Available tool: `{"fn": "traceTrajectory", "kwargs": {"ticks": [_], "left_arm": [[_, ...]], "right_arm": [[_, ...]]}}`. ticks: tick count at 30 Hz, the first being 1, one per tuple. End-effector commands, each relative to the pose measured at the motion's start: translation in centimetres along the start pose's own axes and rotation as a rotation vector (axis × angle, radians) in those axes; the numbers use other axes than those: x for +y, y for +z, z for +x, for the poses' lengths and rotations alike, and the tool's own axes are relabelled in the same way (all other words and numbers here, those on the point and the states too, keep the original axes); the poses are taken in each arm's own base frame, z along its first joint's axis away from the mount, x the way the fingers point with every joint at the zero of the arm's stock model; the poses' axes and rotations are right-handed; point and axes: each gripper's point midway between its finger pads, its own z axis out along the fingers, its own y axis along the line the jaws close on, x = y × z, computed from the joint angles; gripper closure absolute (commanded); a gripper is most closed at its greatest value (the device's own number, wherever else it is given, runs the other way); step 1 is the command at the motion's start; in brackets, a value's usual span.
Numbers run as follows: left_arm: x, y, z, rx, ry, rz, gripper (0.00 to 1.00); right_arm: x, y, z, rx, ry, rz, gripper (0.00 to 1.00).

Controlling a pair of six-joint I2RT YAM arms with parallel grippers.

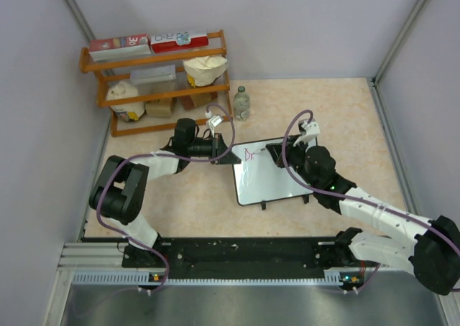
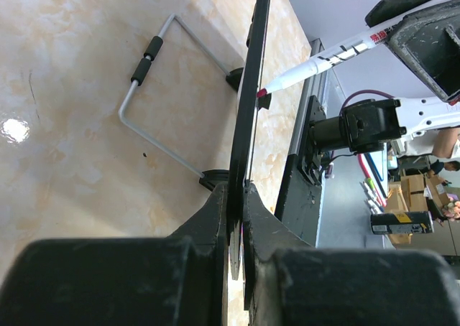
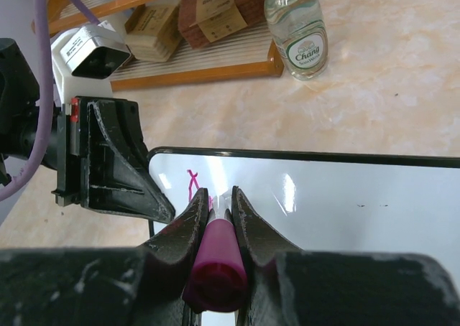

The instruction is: Write a sentence on the whiteboard

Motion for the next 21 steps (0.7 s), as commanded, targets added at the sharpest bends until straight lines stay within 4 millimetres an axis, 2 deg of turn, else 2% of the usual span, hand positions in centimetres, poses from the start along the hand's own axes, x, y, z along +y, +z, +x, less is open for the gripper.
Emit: {"fn": "traceTrajectory", "kwargs": {"ticks": [1, 13, 21], "left_arm": [[0.4, 0.1, -1.1, -0.031, 0.053, -0.042, 1.0], [0.4, 0.2, -1.1, -0.031, 0.05, -0.043, 1.0], [0.4, 0.2, -1.2, -0.031, 0.055, -0.042, 1.0]], "right_arm": [[-1.1, -0.1, -1.8, -0.045, -0.017, 0.059, 1.0], [-1.1, -0.6, -0.8, -0.019, -0.013, 0.041, 1.0], [-0.2, -1.2, -2.1, -0.053, 0.005, 0.004, 1.0]]}}
